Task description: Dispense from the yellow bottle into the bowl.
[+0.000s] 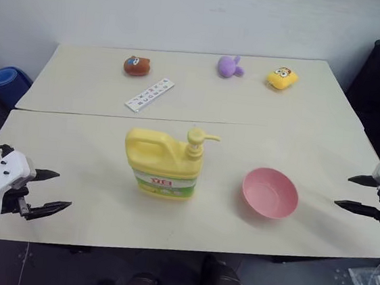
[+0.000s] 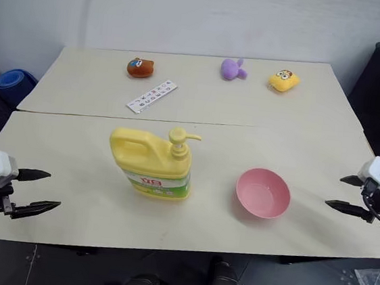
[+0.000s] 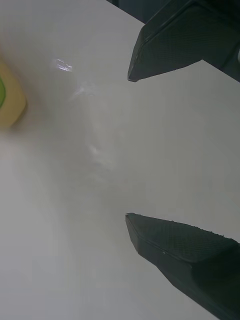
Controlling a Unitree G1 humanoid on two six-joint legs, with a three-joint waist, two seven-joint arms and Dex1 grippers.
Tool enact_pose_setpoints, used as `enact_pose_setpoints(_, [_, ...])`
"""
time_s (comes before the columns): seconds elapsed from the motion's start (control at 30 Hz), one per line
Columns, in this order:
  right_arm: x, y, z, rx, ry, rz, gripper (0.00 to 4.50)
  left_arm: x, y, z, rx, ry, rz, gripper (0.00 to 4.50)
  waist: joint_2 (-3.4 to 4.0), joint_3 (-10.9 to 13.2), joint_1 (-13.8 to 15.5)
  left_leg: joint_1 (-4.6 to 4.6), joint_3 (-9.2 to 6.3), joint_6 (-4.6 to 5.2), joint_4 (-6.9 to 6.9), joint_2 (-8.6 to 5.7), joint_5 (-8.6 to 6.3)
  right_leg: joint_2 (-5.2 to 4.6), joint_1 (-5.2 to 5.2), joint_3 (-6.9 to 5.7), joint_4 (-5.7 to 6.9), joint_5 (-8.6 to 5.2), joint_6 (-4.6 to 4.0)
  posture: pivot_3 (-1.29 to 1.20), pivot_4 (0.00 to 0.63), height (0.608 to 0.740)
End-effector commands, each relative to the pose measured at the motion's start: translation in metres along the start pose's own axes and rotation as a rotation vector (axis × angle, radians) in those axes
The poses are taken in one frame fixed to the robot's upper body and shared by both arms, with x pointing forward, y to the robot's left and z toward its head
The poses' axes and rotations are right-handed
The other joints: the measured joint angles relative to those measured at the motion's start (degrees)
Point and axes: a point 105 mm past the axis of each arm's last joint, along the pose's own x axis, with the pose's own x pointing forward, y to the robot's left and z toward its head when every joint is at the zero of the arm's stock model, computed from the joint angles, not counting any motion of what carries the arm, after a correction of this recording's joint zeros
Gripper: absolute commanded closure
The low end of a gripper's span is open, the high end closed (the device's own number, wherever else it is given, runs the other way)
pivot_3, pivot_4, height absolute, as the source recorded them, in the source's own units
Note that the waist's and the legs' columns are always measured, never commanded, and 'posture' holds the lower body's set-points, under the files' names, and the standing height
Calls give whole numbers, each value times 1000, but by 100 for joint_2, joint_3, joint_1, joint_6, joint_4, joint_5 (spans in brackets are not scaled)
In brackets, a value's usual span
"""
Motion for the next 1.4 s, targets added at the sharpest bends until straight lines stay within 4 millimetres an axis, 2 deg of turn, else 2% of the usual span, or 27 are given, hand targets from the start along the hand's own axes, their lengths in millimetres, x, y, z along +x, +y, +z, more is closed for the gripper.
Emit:
enact_pose_setpoints(0.03, [-1,-5,13,-31,-34,-17,59,-3,-5,-2,13,-8,-22,0,0,0,-4,0,0,0,1,0,0,0,0,0,0,0,0,0,150,740])
enact_pose_setpoints(0.2, [7,-17,24,-144,-63,-141,59,-4,5,3,-34,-66,32,0,-1,1,-1,-1,-1,-2,18,-1,-2,-3,0,3,16,0,0,0,150,740])
enact_pose_setpoints(0.3, [5,-16,33,-106,-115,-131,59,-12,18,32,-41,-165,64,0,-2,2,22,0,-3,-3,32,-2,-1,-7,0,5,35,-1,-3,0,150,740])
enact_pose_setpoints(0.4, [-3,1,44,-59,-168,-25,59,-21,14,60,-44,-236,-4,0,-4,2,39,-5,-12,-4,43,-2,1,-10,0,4,43,0,-4,0,150,740])
enact_pose_setpoints(0.5, [-11,21,59,-81,-180,48,59,-29,0,90,-5,-273,-98,0,0,4,58,-9,-20,-4,40,-2,-1,-11,-1,1,38,0,-4,0,150,740])
enact_pose_setpoints(0.6, [-13,52,75,-127,-184,143,59,-37,-33,123,25,-332,-282,0,3,6,85,-10,-18,-3,40,-4,-2,-11,-3,4,32,2,-1,0,150,740])
enact_pose_setpoints(0.7, [-10,81,88,-145,-193,213,59,-38,-62,141,83,-338,-419,0,3,6,97,-5,-17,-10,39,0,-6,-6,-1,9,34,1,0,0,150,740])
enact_pose_setpoints(0.8, [2,110,99,-165,-194,253,59,-31,-91,141,188,-272,-553,0,4,8,107,3,-14,-15,41,0,-6,-1,2,17,41,-1,-4,0,150,740])
enact_pose_setpoints(0.9, [13,135,99,-178,-172,262,59,-19,-103,129,252,-202,-594,0,2,8,150,16,-10,-25,42,1,-6,7,2,22,35,-10,-17,0,150,740])
enact_pose_setpoints(1.1, [32,161,92,-144,-143,196,59,0,-101,111,294,-143,-559,0,-10,10,191,26,-6,-48,42,8,-12,60,3,42,34,-22,-38,0,150,740])
enact_pose_setpoints(1.3, [41,172,81,-67,-107,168,59,7,-98,118,289,-190,-541,0,-32,10,186,36,1,-52,34,23,-19,77,3,49,36,-27,-48,0,150,740])
enact_pose_setpoints(1.4, [54,175,74,-22,-113,135,657,12,-93,124,296,-211,-511,0,-43,5,177,40,3,-50,34,23,-20,78,4,50,35,-28,-48,0,150,740])
